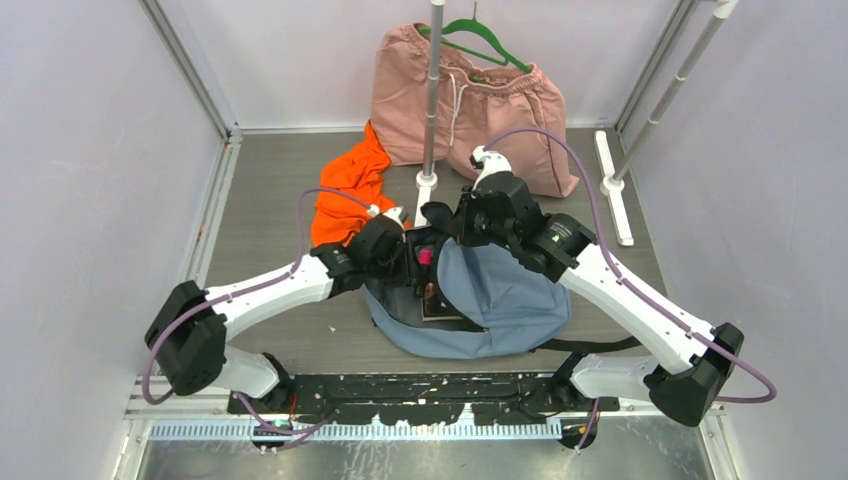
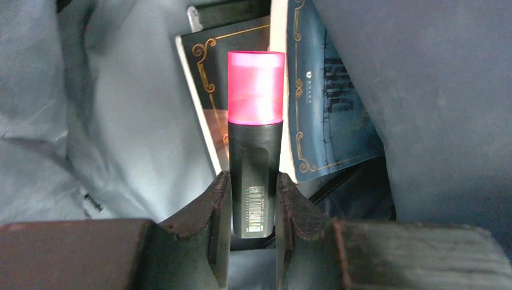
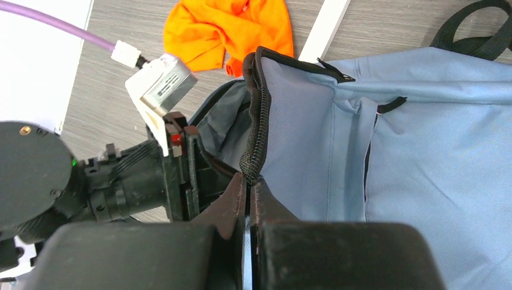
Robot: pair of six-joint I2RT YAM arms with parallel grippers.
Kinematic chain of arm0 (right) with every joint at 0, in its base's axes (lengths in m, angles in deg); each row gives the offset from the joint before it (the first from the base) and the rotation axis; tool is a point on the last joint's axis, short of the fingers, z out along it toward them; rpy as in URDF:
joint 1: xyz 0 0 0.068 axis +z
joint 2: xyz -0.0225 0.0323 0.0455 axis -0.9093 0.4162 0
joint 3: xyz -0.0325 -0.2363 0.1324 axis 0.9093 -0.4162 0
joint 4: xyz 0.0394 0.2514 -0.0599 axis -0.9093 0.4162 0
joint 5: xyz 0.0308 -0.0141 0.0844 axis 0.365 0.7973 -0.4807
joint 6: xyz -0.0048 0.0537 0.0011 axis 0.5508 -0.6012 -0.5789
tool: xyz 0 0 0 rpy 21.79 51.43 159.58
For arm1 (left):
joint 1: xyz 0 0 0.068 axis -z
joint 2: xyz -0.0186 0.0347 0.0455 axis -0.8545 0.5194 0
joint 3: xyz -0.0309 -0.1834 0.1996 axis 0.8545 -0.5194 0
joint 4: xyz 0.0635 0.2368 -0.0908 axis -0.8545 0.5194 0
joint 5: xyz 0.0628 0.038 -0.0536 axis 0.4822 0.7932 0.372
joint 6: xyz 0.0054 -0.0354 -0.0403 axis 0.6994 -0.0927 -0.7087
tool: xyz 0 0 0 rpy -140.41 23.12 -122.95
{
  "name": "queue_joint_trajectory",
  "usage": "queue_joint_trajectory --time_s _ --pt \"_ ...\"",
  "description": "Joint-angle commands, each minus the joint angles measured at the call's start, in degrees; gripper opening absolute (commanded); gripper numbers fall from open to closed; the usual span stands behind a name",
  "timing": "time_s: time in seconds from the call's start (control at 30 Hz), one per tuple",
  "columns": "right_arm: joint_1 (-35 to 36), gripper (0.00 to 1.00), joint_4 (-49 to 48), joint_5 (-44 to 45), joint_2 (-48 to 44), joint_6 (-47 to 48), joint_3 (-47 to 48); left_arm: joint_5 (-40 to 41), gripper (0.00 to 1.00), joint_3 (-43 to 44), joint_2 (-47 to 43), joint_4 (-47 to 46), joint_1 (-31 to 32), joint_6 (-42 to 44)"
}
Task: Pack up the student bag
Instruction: Place the stationery in the student bag.
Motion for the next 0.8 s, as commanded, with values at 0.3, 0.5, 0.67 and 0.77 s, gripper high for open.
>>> queue_joint_trajectory --time_s 0.3,0.5,0.67,0.77 --pt "-0.3 0.01 -2.9 2.0 -3.8 -1.5 -0.8 -11.9 0.36 9.6 10.9 -3.7 -8.1 2.9" --pt "-0.3 0.01 -2.8 2.0 -2.9 -0.8 -0.1 -9.5 0.66 12.2 4.7 3.2 -8.1 6.7" --pt "-0.3 0.01 -3.7 1.6 -2.8 -1.3 -0.5 -3.8 0.66 10.6 -1.7 7.5 -10.6 9.1" --pt "-0.3 0.01 -3.6 1.4 -3.1 -1.3 -0.8 -8.8 0.65 4.6 -5.2 4.5 -17.8 7.3"
